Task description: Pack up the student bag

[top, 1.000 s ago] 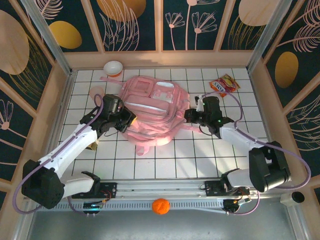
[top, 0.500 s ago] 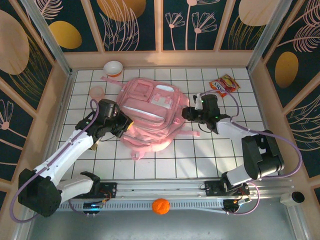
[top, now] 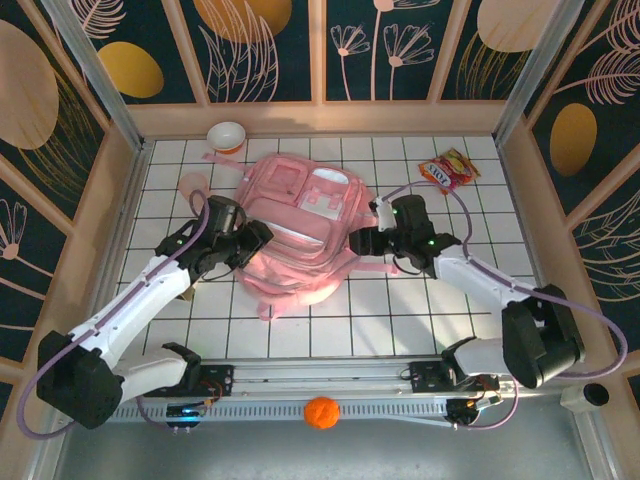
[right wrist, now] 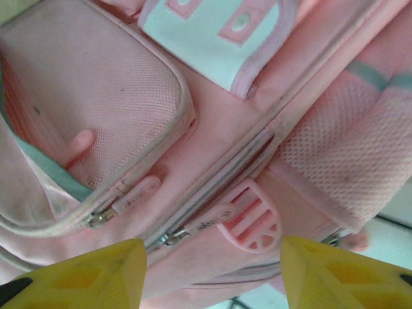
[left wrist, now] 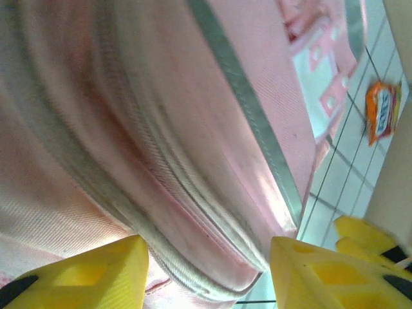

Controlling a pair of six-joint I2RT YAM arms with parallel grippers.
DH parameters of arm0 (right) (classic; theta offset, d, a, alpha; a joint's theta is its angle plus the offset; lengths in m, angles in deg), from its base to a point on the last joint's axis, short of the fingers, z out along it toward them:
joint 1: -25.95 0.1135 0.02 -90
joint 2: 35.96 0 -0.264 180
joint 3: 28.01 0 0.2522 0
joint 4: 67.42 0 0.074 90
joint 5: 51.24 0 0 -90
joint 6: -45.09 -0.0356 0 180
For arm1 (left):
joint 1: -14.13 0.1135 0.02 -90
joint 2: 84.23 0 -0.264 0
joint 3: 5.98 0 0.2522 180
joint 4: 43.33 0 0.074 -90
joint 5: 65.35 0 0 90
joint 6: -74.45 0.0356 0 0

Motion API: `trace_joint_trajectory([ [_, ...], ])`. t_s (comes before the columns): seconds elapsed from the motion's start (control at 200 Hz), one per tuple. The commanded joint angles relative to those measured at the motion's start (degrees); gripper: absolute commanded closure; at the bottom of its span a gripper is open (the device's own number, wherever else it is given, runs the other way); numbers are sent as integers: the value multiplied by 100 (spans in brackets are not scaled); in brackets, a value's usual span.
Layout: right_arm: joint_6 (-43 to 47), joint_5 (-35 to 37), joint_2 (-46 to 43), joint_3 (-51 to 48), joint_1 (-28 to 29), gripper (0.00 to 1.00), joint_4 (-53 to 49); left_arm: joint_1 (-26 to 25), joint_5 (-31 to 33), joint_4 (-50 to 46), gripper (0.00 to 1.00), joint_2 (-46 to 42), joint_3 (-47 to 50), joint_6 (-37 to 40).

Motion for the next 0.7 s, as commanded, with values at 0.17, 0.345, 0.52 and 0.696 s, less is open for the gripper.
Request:
trace_joint_trajectory([
  [0.17, 3243, 87, -670, -114, -5, 45, -73, -78, 382, 1577, 47, -1023, -6, 3662],
  [0.345, 4305, 76, -605, -42, -51, 46, -291, -86, -540, 2058, 49, -1252, 226, 7039],
  [0.52, 4938, 88, -407, 37, -43, 50, -446, -171, -1884, 838, 47, -920, 470, 11037],
  [0.696, 5029, 36, -305, 101, -29, 50, -409, -270, -1397, 1266, 40, -467, 738, 11872],
])
